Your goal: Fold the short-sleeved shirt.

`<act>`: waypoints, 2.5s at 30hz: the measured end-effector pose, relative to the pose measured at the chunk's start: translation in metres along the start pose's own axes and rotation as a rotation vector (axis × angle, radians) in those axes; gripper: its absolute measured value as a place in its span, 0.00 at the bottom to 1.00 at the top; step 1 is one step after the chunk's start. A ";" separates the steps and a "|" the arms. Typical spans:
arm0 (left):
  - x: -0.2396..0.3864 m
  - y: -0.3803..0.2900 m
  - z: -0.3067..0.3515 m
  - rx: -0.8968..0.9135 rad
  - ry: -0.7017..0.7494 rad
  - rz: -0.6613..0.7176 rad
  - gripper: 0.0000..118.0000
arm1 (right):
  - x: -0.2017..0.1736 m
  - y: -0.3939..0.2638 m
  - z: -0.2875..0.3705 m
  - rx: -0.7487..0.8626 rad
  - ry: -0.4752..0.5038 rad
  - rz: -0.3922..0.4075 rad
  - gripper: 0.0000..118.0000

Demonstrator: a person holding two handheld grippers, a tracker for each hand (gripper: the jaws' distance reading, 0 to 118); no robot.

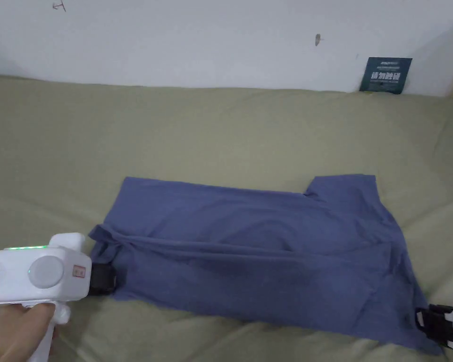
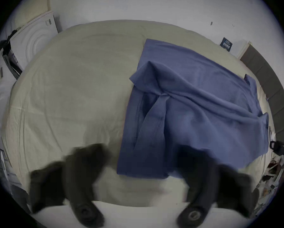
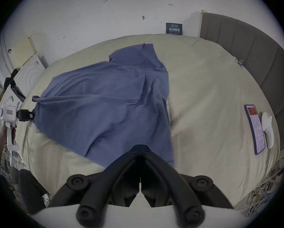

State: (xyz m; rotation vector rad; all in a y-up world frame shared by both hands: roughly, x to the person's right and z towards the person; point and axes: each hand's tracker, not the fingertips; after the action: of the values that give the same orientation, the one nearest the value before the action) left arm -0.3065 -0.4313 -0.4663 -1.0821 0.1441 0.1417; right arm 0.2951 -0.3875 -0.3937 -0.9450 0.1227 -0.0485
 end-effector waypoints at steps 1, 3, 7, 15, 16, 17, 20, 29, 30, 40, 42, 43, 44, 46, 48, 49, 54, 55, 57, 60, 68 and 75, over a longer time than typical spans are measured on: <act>0.009 -0.025 0.023 0.019 0.022 -0.017 0.61 | 0.003 -0.001 -0.003 0.000 -0.006 0.002 0.02; 0.013 -0.027 0.033 0.024 -0.025 -0.068 0.34 | 0.007 -0.001 -0.004 -0.004 -0.009 0.000 0.02; 0.023 -0.034 0.039 0.023 -0.040 -0.083 0.08 | 0.014 -0.001 -0.012 -0.020 0.001 -0.030 0.49; 0.013 -0.030 0.036 0.024 -0.042 -0.049 0.08 | 0.014 -0.010 -0.043 -0.109 0.031 -0.044 0.41; 0.011 -0.030 0.037 0.024 -0.050 -0.036 0.08 | 0.014 -0.012 -0.040 -0.096 0.037 -0.041 0.09; 0.012 -0.028 0.038 0.024 -0.055 -0.029 0.08 | 0.013 -0.010 -0.036 -0.060 0.009 -0.007 0.07; 0.010 -0.030 0.043 0.021 -0.058 -0.026 0.08 | 0.010 -0.008 -0.021 -0.053 0.041 -0.017 0.07; 0.003 -0.052 0.079 0.040 -0.038 -0.039 0.08 | 0.005 -0.016 0.027 0.002 0.038 0.019 0.07; 0.001 -0.057 0.084 0.041 -0.040 -0.036 0.08 | 0.006 -0.021 0.032 0.003 0.039 0.023 0.07; -0.021 -0.153 0.140 0.029 -0.060 0.004 0.08 | 0.004 -0.099 0.093 -0.030 0.065 0.037 0.07; -0.026 -0.167 0.141 0.033 -0.064 0.014 0.08 | 0.004 -0.112 0.097 -0.038 0.070 0.038 0.07; -0.028 -0.173 0.142 0.029 -0.067 0.015 0.08 | 0.005 -0.117 0.098 -0.043 0.072 0.038 0.07; -0.029 -0.178 0.144 0.028 -0.068 0.018 0.08 | 0.005 -0.120 0.098 -0.051 0.073 0.036 0.07; -0.031 -0.186 0.146 0.026 -0.071 0.026 0.08 | 0.008 -0.125 0.095 -0.054 0.081 0.036 0.07; -0.032 -0.190 0.145 0.021 -0.078 0.032 0.08 | 0.011 -0.126 0.094 -0.052 0.090 0.021 0.08; -0.031 -0.192 0.147 0.020 -0.084 0.033 0.08 | 0.012 -0.125 0.094 -0.045 0.098 -0.001 0.17; -0.031 -0.189 0.150 0.072 -0.056 -0.039 1.00 | 0.016 -0.115 0.107 0.008 0.079 -0.017 0.66; -0.033 -0.185 0.151 0.094 -0.053 -0.026 0.99 | 0.017 -0.110 0.110 0.013 0.083 -0.019 0.66; -0.035 -0.175 0.162 0.139 -0.066 0.002 0.97 | 0.014 -0.100 0.115 0.029 0.067 -0.023 0.66; -0.033 -0.157 0.165 0.198 -0.050 0.006 0.94 | 0.006 -0.085 0.117 0.097 0.033 -0.006 0.66; -0.014 -0.088 0.137 0.213 -0.038 -0.002 0.04 | -0.018 -0.037 0.101 0.248 0.003 -0.018 0.01; -0.006 -0.016 0.068 0.162 -0.013 0.001 0.05 | -0.017 0.000 0.060 0.217 -0.013 0.014 0.01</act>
State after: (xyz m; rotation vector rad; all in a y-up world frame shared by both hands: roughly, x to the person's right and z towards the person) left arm -0.3060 -0.3788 -0.4203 -0.9193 0.1425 0.1355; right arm 0.2858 -0.3374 -0.3574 -0.7273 0.1099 -0.0418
